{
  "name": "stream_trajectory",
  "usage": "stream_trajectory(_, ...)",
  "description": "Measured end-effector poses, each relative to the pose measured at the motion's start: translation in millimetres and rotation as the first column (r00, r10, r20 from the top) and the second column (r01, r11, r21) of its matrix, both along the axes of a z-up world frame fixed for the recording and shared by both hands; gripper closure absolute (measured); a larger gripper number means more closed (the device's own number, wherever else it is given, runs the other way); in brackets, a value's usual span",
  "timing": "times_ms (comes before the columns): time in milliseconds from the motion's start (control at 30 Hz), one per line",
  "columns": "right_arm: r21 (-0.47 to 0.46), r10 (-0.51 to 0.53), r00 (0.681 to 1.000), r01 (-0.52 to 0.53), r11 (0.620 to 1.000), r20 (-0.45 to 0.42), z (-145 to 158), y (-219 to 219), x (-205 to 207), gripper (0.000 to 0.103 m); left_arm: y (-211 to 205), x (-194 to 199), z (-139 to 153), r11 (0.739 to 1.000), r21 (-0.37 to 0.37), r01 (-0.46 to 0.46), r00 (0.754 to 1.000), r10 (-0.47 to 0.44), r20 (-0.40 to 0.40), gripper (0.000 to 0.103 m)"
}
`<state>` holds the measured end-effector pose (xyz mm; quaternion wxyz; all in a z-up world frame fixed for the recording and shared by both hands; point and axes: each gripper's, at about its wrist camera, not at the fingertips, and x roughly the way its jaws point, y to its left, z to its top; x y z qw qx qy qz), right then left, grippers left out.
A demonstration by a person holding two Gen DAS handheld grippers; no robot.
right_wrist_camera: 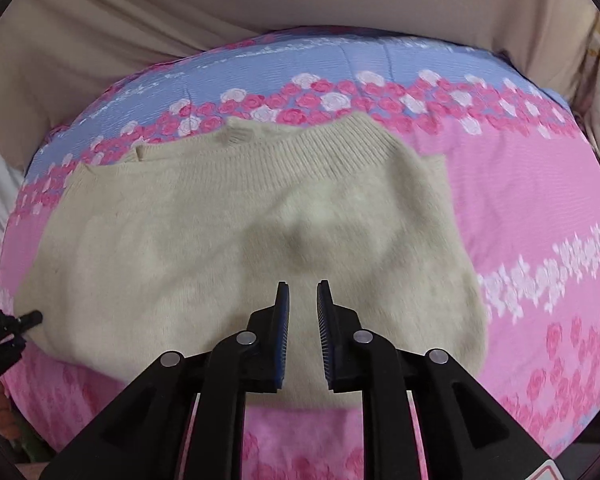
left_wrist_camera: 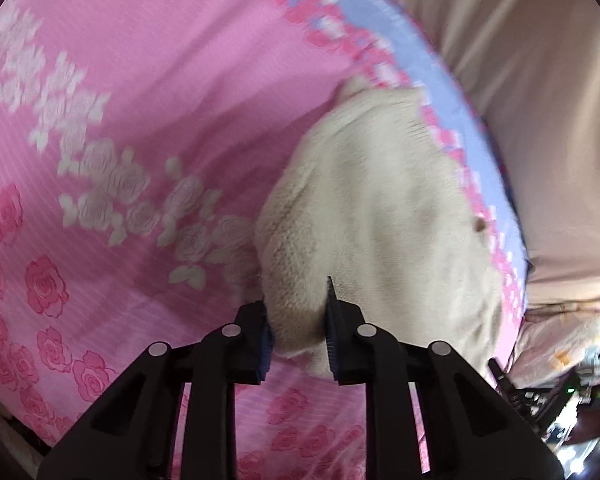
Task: Fold small clothes
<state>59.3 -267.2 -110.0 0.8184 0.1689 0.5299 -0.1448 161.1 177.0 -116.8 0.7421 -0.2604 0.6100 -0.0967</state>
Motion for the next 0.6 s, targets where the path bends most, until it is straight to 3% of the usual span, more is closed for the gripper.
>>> stream_trajectory(133,0.051,-0.081,0.997,0.080,0.995,0.004,-0.4,-10.9,-32.4,0.078,-19.7,0.6,48.1,0.996,-0.032,0.086,0.990,-0.081,0.119,0.084)
stream_trajectory(300,0.077,-0.156,0.988,0.156,0.985,0.004,-3.6,-23.1,-58.1,0.078,-64.0,-3.7,107.0,0.969,-0.046,0.245,0.940,-0.225,0.256,0.085)
stream_trajectory(400,0.094,-0.199,0.980,0.196,0.976,0.018,-2.3,-30.6,-72.5,0.077,-108.9,-9.6,139.8,0.927,-0.012,0.374,0.876,-0.349,0.333,0.085)
stream_trajectory(600,0.111,-0.289,0.957,0.284,0.952,0.028,-0.7,-51.1,-109.1,0.077,-202.2,-23.7,160.9,0.825,0.007,0.565,0.762,-0.525,0.380,0.086)
